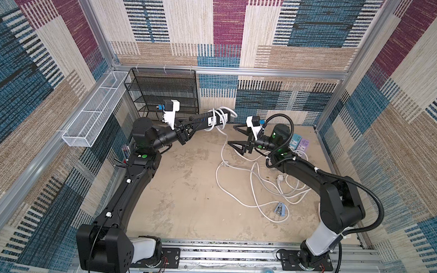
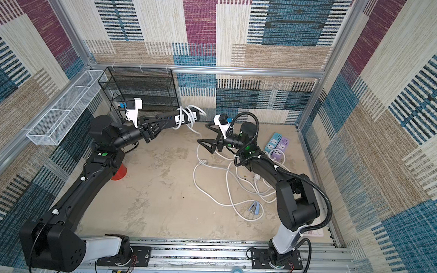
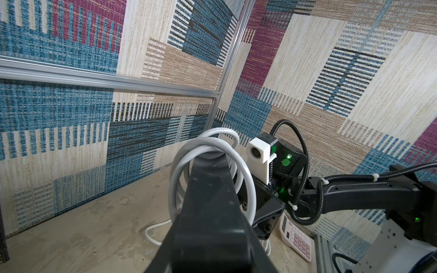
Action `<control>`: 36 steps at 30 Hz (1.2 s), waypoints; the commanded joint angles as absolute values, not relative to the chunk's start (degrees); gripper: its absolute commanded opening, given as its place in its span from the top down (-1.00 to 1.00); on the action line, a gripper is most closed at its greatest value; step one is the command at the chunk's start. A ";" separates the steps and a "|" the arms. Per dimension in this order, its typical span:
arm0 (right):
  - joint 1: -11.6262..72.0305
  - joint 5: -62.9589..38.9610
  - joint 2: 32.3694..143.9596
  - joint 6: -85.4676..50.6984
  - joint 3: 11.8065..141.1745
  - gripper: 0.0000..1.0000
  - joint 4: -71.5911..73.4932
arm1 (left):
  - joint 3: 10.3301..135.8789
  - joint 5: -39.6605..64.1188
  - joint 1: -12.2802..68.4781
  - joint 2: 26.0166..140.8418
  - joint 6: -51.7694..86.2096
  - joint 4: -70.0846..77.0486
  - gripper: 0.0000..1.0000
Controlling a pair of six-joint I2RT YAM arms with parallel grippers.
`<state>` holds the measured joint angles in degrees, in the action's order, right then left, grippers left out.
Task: Unwrap the cord wrapped around the power strip
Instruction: Unwrap the power cord from the power strip.
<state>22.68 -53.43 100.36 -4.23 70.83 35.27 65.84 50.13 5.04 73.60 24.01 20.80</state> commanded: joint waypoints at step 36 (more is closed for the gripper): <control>22.27 -46.77 109.02 -6.76 82.90 1.00 37.85 | 64.34 52.65 5.77 74.86 30.48 30.76 1.00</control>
<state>23.22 -49.23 108.47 -7.57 80.23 40.80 64.53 51.57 5.13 74.67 28.93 26.81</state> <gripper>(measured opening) 0.091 0.342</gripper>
